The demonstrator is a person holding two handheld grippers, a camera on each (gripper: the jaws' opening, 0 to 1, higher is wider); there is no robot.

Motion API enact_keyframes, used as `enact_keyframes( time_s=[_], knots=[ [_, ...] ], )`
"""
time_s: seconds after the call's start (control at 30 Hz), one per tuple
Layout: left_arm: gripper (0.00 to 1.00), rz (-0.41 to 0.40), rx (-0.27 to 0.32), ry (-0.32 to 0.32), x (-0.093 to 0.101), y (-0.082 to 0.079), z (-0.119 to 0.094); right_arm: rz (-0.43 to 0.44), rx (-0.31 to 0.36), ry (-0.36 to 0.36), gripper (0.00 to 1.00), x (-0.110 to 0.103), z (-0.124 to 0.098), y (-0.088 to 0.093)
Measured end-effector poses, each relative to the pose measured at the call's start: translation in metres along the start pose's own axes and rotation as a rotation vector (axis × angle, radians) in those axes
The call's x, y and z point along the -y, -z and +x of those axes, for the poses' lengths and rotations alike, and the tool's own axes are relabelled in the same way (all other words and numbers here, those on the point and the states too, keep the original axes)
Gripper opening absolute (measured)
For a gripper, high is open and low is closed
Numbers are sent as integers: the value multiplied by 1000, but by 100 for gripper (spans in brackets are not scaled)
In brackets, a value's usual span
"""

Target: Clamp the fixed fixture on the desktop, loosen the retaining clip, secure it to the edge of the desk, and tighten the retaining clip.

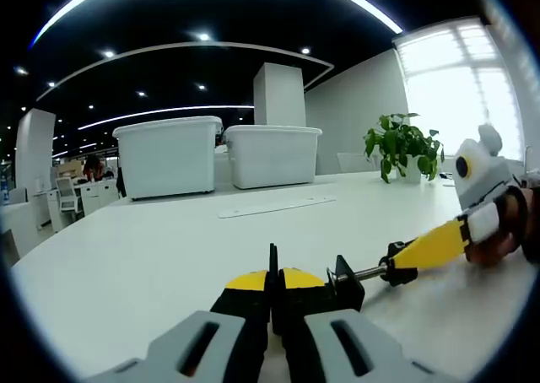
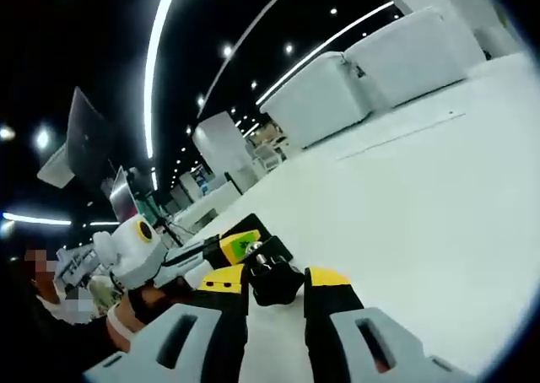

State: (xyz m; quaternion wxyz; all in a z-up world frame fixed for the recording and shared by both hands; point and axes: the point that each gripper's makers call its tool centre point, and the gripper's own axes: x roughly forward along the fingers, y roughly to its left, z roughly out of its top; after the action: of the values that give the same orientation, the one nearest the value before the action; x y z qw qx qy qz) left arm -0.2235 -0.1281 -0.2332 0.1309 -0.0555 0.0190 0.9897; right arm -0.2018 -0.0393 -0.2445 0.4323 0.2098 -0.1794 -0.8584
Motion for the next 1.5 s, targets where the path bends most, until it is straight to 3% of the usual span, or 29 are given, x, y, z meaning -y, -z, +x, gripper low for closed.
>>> enact_keyframes(
  time_s=[0.37,0.5,0.57,0.63,0.83,0.9,0.97,1.07,1.13,1.2,1.27,1.37,1.47,1.5],
  knots=[
    [4,-1,0,-1,-1,1,-1,-429,10,37,23,-7,1,-2],
    [4,-1,0,-2,-1,1,-1,-743,25,59,23,-14,1,-3],
    [4,-1,0,-2,-2,1,-1,-945,33,71,23,-18,1,-3],
    [4,-1,-1,-2,-2,1,-1,-1067,41,87,23,-20,1,-2],
    [4,-2,-1,-3,-2,1,-1,-1291,60,129,23,-20,2,-2],
    [4,-3,-1,-3,-2,1,-1,-1330,55,138,23,-19,2,-1],
    [4,-4,-1,-3,-2,1,-1,-1304,56,142,24,-19,2,-2],
    [4,6,-1,-6,-2,1,-1,-1069,59,101,28,-19,3,-1],
    [4,4,-1,-5,-2,1,-1,-889,33,81,36,-17,3,-1],
    [4,6,-1,-5,-2,1,-1,-796,23,68,44,-17,3,-4],
    [4,7,-1,-5,-2,1,-1,-469,25,47,41,-15,-1,-13],
    [4,6,-1,-3,-1,1,0,-241,26,30,34,-8,-4,-18],
    [4,7,-1,-2,-1,1,-1,-105,4,63,25,7,-4,-13],
    [4,8,0,-1,-1,1,0,-41,8,30,24,4,-4,-13]
  ],
)
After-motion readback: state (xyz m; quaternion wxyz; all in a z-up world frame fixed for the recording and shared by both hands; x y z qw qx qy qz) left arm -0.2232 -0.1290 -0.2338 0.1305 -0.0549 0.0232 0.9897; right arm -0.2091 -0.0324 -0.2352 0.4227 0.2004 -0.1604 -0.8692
